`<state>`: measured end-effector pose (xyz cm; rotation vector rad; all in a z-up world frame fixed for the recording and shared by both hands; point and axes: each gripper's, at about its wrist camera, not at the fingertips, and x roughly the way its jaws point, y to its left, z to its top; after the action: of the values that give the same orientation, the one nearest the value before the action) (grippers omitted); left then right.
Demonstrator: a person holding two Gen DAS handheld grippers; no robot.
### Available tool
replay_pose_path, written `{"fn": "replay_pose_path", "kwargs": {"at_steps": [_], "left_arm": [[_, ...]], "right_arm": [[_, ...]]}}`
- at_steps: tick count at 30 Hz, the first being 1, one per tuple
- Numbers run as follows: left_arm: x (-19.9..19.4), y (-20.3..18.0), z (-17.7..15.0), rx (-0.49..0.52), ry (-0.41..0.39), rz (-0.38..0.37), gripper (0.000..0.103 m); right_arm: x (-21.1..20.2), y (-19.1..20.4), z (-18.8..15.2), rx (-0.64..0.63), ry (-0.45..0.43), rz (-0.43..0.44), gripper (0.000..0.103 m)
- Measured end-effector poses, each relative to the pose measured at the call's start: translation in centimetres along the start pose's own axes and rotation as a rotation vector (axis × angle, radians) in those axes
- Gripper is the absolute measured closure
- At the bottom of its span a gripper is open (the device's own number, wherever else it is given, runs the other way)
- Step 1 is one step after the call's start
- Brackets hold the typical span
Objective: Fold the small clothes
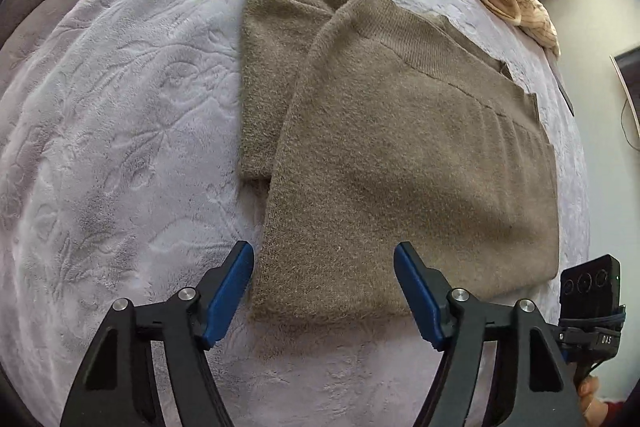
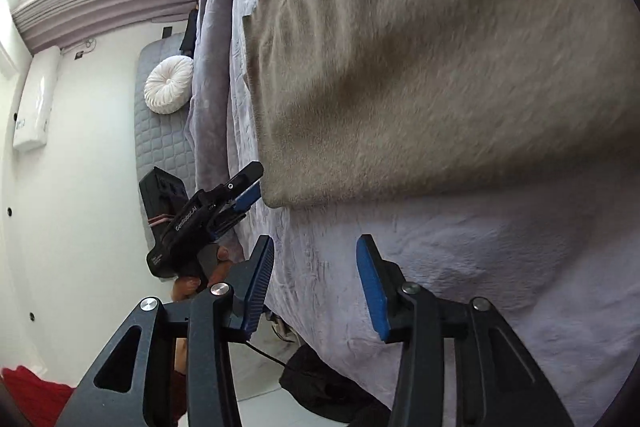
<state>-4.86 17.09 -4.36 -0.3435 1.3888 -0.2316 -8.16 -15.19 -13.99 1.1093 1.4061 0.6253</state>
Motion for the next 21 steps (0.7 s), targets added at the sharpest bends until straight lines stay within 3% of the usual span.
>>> {"fn": "replay_pose_path", "kwargs": {"at_steps": [2, 3, 5, 6, 7, 9, 10, 12, 13, 14, 17, 21], "left_arm": [[0.4, 0.3, -0.1, 0.027, 0.019, -0.015, 0.031], [0.4, 0.6, -0.1, 0.038, 0.027, -0.031, 0.040], [0.4, 0.8, 0.2, 0.064, 0.036, -0.065, 0.041], [0.3, 0.9, 0.3, 0.075, 0.034, -0.088, 0.049], [0.3, 1.1, 0.4, 0.086, 0.040, -0.110, 0.064], [0.5, 1.7, 0.5, 0.104, 0.067, -0.124, 0.076], [0.6, 2.1, 0.6, 0.120, 0.077, -0.132, 0.094], [0.7, 2.3, 0.9, 0.140, 0.089, -0.162, 0.095], [0.3, 2.5, 0.9, 0.148, 0.084, -0.178, 0.095], [-0.4, 2.6, 0.8, 0.168, 0.074, -0.189, 0.095], [-1.5, 2.5, 0.3, 0.234, 0.056, -0.177, 0.096], [0.2, 3.4, -1.6, 0.283, 0.093, -0.135, 0.096]], "right_arm": [[1.9, 0.0, -0.1, 0.029, -0.028, -0.001, 0.054], [2.8, 0.0, -0.4, 0.044, -0.046, -0.006, 0.053], [4.2, 0.3, -0.6, 0.065, -0.086, -0.011, 0.053], [4.7, 0.4, -0.7, 0.069, -0.107, -0.020, 0.053], [5.0, 0.5, -0.7, 0.074, -0.138, -0.028, 0.053], [5.3, 0.7, -0.4, 0.102, -0.215, -0.007, 0.053], [5.4, 0.7, -0.2, 0.121, -0.247, 0.006, 0.053], [5.6, 0.5, 0.5, 0.171, -0.305, 0.020, 0.056], [6.0, 0.4, 1.0, 0.202, -0.315, 0.014, 0.086], [6.2, 0.4, 1.3, 0.215, -0.312, -0.009, 0.095], [5.7, 2.5, 1.3, 0.129, -0.311, -0.067, 0.096], [5.3, 2.9, 0.3, 0.055, -0.286, -0.174, 0.096]]}}
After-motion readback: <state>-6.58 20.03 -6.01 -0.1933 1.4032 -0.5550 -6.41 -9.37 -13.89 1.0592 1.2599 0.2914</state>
